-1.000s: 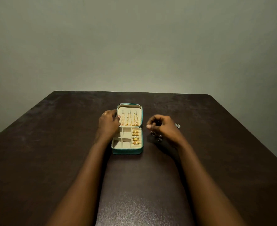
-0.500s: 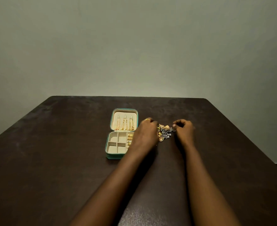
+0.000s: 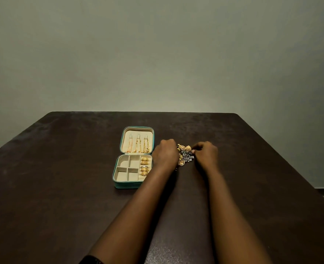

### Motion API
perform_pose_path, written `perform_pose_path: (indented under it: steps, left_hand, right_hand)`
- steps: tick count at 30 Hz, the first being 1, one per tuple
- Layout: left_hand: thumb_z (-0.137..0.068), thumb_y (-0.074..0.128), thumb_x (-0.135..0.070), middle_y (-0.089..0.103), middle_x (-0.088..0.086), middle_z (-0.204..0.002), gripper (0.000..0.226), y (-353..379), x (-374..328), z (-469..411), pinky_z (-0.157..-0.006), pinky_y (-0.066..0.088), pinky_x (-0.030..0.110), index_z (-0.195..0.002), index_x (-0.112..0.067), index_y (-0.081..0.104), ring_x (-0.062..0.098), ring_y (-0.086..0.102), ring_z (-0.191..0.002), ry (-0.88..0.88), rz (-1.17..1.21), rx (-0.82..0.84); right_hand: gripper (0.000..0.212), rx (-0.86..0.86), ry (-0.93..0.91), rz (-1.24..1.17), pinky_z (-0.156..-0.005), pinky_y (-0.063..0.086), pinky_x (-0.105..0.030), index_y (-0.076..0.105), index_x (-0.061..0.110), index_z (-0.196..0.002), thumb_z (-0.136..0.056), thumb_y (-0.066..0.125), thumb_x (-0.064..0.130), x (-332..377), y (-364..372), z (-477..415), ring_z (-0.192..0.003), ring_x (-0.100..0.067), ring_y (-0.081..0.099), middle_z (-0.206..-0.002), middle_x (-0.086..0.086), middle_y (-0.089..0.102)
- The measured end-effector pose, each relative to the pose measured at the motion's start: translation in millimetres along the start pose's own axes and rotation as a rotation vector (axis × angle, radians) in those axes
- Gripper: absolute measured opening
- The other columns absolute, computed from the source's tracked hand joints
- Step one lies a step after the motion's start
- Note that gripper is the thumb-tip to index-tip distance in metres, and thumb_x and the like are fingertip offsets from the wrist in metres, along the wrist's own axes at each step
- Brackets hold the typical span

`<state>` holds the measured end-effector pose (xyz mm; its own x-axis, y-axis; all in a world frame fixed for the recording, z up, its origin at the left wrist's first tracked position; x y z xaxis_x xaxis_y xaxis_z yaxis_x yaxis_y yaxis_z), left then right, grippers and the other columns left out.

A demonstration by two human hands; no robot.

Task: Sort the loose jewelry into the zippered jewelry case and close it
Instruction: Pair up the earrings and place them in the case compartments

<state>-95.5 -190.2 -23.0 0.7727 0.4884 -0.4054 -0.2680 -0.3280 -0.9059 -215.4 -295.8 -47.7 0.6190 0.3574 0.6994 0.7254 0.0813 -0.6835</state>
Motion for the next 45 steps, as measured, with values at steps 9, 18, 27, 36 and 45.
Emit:
perform_pose_path:
  steps: [9,18,27,36,45]
  left_hand:
    - [-0.092,0.055,-0.027,0.064,0.014,-0.107,0.024,6.0,6.6,-3.0,-0.076,0.046,0.037,-0.107,-0.014,0.066,0.033,0.061,-0.098,0.012,0.010,-0.064]
    - [-0.092,0.055,-0.017,0.069,0.009,-0.097,0.016,-17.0,14.4,-1.5,-0.070,0.041,0.025,-0.098,-0.007,0.066,0.018,0.060,-0.085,0.028,0.463,-0.222]
    - [-0.087,0.062,-0.014,0.071,0.008,-0.101,0.021,-17.4,23.7,-5.9,-0.080,0.049,0.021,-0.108,-0.011,0.067,0.017,0.066,-0.092,-0.005,0.784,-0.213]
    - [-0.090,0.059,-0.012,0.069,0.010,-0.113,0.025,-19.1,3.0,-1.9,-0.084,0.041,0.017,-0.113,-0.009,0.068,0.019,0.062,-0.107,0.175,0.452,-0.162]
    - [-0.093,0.054,-0.017,0.066,0.013,-0.097,0.018,-25.9,-6.3,3.1,-0.063,0.034,0.025,-0.098,-0.007,0.068,0.025,0.061,-0.088,0.243,0.161,-0.291]
  right_hand:
    - [0.021,0.011,-0.093,-0.096,-0.093,0.042,-0.031,0.070,0.006,-0.103,-0.088,0.058,0.012,18.1,10.1,1.3,-0.106,-0.028,0.058,-0.113,-0.013,0.063]
    - [0.028,0.102,-0.140,-0.002,-0.101,0.040,-0.041,0.066,0.023,-0.112,-0.086,0.057,0.020,26.7,22.5,6.9,-0.111,-0.025,0.056,-0.114,-0.002,0.066]
    - [0.020,0.077,-0.151,-0.015,-0.096,0.043,-0.044,0.068,0.022,-0.102,-0.084,0.061,0.019,27.7,20.3,6.6,-0.108,-0.024,0.057,-0.110,-0.003,0.066]
    - [0.018,0.061,-0.104,-0.108,-0.093,0.045,-0.047,0.070,0.022,-0.096,-0.079,0.063,0.019,21.7,20.4,4.6,-0.105,-0.025,0.058,-0.106,-0.002,0.067]
    - [0.020,0.012,-0.087,-0.427,-0.079,0.051,-0.032,0.061,0.024,-0.085,-0.081,0.063,0.004,24.4,10.2,4.4,-0.082,-0.012,0.057,-0.081,0.007,0.062]
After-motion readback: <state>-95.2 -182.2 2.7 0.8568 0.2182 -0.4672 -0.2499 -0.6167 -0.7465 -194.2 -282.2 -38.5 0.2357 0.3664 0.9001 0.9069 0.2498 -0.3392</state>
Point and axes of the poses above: each hand's wrist, its own z-axis away from the middle knuckle, its own y-axis out of the palm, x = y × z, the point moved 10 cm from there along -z, towards the middle knuckle
